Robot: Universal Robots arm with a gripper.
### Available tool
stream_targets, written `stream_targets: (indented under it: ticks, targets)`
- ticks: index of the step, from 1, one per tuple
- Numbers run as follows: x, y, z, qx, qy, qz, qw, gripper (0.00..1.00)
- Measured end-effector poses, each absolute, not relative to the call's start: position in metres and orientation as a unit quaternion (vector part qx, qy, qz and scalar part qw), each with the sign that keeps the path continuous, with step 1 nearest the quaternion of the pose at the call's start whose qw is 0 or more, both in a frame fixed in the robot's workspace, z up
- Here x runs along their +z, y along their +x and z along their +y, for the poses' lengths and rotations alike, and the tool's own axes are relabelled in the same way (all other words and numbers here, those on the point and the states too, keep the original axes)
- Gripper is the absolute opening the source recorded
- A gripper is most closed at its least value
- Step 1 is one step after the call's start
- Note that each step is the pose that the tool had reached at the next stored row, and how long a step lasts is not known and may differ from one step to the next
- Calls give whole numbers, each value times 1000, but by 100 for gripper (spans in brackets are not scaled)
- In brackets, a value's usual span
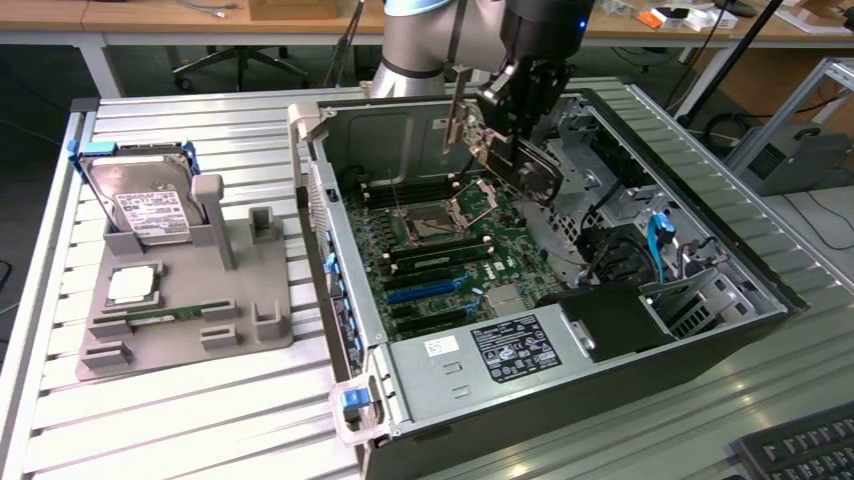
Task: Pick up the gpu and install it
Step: 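Insert the gpu into the slot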
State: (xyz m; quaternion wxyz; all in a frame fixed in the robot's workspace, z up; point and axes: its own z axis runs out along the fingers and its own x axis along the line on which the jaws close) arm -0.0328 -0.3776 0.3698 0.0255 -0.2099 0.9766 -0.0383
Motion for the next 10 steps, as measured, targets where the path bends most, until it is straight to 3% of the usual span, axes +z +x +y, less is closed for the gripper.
stream_targets:
  ticks: [10]
  targets:
    - [369,-33,-378,-38,-242,969,27,27]
